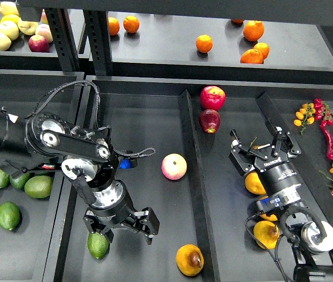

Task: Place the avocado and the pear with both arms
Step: 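Lower the left gripper over the green avocado on the tray floor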

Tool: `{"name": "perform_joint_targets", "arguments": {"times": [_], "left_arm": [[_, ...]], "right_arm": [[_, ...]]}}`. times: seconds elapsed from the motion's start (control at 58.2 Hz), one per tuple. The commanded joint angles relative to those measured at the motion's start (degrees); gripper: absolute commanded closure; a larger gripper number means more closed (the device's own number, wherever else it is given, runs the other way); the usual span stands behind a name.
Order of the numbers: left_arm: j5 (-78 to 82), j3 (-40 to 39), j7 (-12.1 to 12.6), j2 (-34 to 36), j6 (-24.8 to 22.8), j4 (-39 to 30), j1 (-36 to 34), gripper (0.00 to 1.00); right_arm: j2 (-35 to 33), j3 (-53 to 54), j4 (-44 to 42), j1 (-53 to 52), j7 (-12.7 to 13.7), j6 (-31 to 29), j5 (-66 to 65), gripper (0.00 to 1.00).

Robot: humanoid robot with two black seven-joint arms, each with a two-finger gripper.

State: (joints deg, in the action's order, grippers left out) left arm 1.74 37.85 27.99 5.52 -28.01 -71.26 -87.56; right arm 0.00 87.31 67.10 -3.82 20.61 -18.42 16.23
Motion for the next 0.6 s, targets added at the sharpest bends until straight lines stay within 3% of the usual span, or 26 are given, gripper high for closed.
{"name": "perform_joint_targets", "arguments": {"times": [0.0,0.361,0.584], "left_arm": [[-0.1,2.7,0.0,-0.2,0.0,2.3,1.4,0.0],[0.2,3.5,0.0,-2.3,0.0,7.2,6.2,0.01],[-0.1,3.5,0.0,-5.5,2.9,11.2,9.2,0.01]], "right_arm": [[0.0,0.1,0.0,0.1,0.0,-0.1,0.0,0.01],[0.0,0.1,0.0,0.2,0.0,-0.1,-0.1,0.01],[0.0,0.7,0.7,0.5,0.0,-0.2,-0.1,0.01]]}}
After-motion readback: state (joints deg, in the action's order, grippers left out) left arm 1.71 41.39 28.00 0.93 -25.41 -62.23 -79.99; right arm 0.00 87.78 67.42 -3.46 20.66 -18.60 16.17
